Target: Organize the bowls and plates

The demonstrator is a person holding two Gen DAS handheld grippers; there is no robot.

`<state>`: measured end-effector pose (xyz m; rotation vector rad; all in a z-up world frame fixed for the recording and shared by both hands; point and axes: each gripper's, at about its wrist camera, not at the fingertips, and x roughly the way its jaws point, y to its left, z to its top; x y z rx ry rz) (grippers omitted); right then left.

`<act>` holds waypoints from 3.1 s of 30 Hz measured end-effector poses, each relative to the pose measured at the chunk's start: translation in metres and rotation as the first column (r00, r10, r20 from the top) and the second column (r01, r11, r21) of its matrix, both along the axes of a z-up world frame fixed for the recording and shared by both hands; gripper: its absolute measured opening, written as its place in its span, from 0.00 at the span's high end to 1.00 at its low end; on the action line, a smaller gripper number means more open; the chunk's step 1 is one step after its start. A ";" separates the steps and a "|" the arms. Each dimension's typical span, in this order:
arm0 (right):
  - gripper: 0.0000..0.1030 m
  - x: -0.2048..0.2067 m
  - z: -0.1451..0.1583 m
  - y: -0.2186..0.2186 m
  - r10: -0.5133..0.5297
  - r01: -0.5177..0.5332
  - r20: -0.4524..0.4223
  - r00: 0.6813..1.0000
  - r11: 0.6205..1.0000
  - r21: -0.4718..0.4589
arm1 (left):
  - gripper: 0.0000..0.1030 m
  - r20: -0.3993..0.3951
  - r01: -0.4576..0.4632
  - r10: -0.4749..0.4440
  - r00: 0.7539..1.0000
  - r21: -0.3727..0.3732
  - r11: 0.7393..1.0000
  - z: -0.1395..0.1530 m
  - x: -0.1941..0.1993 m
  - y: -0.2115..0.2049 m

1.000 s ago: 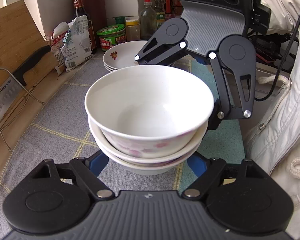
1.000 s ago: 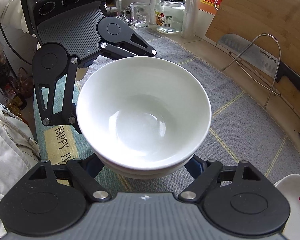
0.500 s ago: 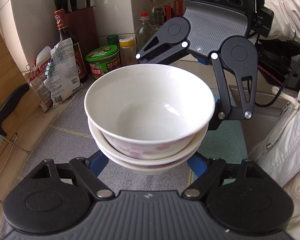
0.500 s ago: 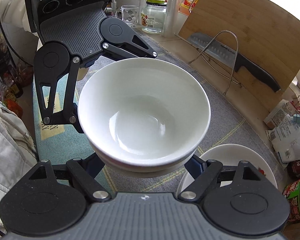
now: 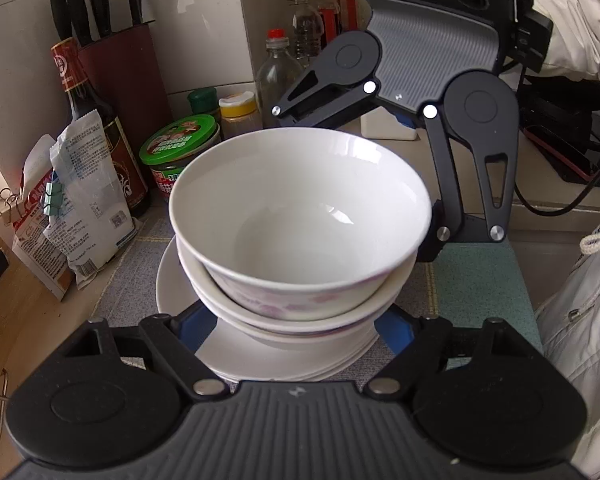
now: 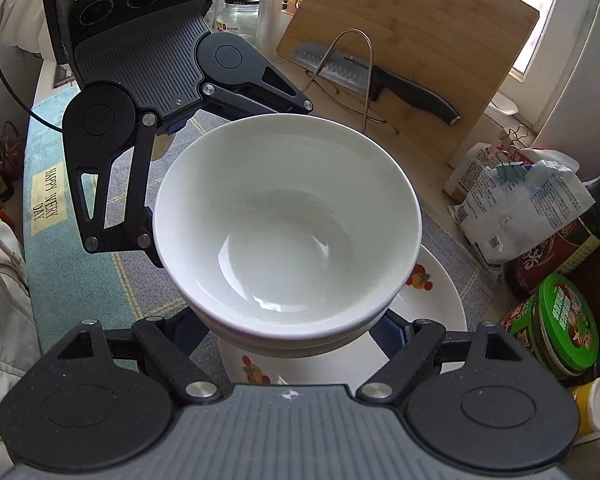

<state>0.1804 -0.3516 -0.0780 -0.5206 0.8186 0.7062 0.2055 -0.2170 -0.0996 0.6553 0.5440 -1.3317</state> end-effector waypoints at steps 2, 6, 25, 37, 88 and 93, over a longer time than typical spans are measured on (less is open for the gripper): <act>0.14 0.003 -0.003 -0.007 -0.006 0.006 -0.004 1.000 1.000 -0.003 | 0.18 -0.002 0.002 -0.002 1.000 0.006 1.000 -0.003 0.006 -0.007; 0.14 0.009 -0.010 -0.021 -0.015 0.015 -0.012 1.000 1.000 -0.009 | 0.18 -0.012 0.000 0.000 1.000 0.009 1.000 -0.007 0.016 -0.017; 0.14 0.025 -0.022 -0.036 -0.024 0.024 -0.040 0.999 1.000 -0.004 | 0.18 -0.053 -0.005 0.005 0.999 0.018 1.000 -0.014 0.035 -0.030; 0.00 0.017 -0.018 -0.037 -0.033 0.034 -0.014 0.999 0.999 0.024 | 0.04 -0.006 -0.072 0.072 0.997 -0.020 0.997 -0.008 0.023 -0.020; 0.00 -0.168 0.039 0.086 -0.957 0.922 0.009 0.291 0.283 0.264 | 0.01 -0.060 -0.749 0.751 0.658 -0.158 0.644 0.080 -0.102 0.112; 0.00 -0.167 0.042 0.088 -0.954 0.918 0.018 0.300 0.294 0.266 | 0.01 -0.063 -0.750 0.751 0.657 -0.161 0.642 0.082 -0.101 0.111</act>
